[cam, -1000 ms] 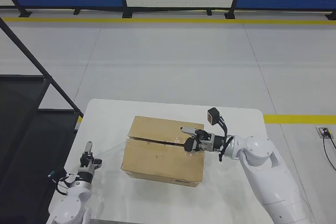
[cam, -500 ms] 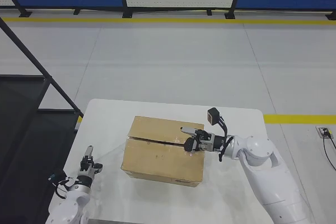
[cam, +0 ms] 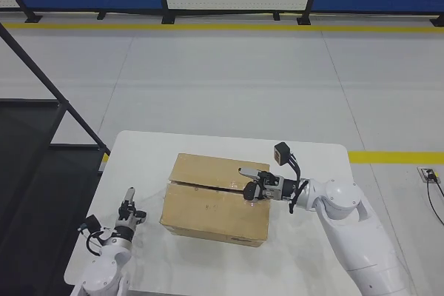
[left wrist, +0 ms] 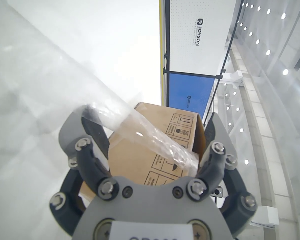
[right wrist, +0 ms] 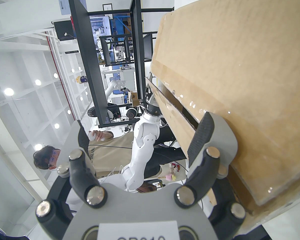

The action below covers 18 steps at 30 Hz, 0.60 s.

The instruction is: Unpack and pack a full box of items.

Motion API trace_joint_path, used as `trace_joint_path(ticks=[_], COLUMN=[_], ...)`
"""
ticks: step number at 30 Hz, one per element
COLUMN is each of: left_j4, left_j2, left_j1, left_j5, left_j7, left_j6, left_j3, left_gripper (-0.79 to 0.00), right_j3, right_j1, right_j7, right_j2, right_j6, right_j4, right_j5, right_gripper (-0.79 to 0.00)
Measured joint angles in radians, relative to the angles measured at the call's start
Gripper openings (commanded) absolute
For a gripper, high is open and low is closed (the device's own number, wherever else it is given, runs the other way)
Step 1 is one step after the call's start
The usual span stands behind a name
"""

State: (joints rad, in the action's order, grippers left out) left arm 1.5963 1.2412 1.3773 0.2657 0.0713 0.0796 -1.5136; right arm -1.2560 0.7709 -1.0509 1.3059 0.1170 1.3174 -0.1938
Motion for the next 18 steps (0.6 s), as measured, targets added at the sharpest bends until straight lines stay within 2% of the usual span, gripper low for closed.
trace_joint_path(ticks=[7, 11, 18], left_j4=[0.023, -0.012, -0.074], left_j2=[0.006, 0.011, 0.023], left_j1=[-0.011, -0.042, -0.066], left_j5=[-0.005, 0.000, 0.026], left_j7=[0.036, -0.001, 0.005], left_j6=[-0.008, 0.006, -0.008], left_j3=[-0.008, 0.024, 0.059], left_gripper=[0.000, 0.000, 0.000], right_j3=[0.000, 0.000, 0.000], right_j1=[0.000, 0.000, 0.000], right_j7=[0.000, 0.000, 0.000], right_j2=[0.000, 0.000, 0.000], right_j6=[0.000, 0.000, 0.000], right_j4=[0.000, 0.000, 0.000], right_j5=[0.000, 0.000, 0.000], right_gripper=[0.000, 0.000, 0.000])
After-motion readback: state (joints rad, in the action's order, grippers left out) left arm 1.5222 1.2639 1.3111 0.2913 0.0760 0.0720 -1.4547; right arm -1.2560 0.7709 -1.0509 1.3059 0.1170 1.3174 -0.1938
